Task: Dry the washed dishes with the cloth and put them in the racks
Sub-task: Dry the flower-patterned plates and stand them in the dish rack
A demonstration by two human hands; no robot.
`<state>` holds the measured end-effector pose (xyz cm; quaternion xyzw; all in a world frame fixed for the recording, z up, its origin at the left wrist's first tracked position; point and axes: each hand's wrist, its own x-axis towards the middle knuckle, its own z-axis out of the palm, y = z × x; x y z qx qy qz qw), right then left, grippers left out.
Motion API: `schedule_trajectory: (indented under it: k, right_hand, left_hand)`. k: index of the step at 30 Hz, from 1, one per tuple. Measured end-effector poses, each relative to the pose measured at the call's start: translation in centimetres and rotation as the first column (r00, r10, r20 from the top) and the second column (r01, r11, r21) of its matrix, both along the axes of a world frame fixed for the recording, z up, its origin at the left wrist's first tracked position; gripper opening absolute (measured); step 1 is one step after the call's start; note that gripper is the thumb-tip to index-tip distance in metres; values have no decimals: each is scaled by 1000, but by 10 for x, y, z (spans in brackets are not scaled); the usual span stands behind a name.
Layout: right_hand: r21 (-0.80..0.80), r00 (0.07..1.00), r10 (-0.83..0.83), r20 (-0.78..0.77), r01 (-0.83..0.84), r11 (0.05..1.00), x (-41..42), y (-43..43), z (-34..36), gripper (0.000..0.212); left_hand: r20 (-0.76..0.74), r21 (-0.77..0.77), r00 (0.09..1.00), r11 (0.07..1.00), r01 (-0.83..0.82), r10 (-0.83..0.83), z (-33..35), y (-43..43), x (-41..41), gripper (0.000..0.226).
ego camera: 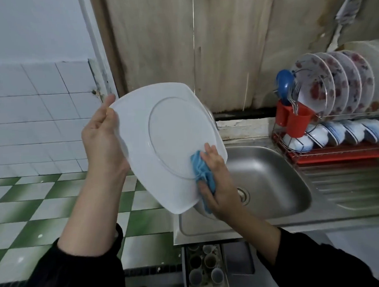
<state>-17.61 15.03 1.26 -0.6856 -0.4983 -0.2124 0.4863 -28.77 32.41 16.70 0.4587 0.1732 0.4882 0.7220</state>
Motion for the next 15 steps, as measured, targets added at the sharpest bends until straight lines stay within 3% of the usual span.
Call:
schedule_trajectory:
  k: [3,8,13,15]
  right_hand:
    - [89,962,-41,-271,67,994,21,-18,3,51]
    - [141,819,-238,-523,358,923,55,-75,38,72]
    - [191,892,-213,-399,308,932,55,-151,78,35]
    - [149,926,-193,-325,252,956,44,-178,96,29]
  left_hand:
    - [-2,-16,1000,1000,-5,5,8,-11,5,25]
    - [-88,-136,995,989,-64,52,26,-42,26,22]
    - [-114,-170,993,984,-48,28,42,-102,74,36]
    - [-158,-123,987,992,-9,-11,49,-138,96,28]
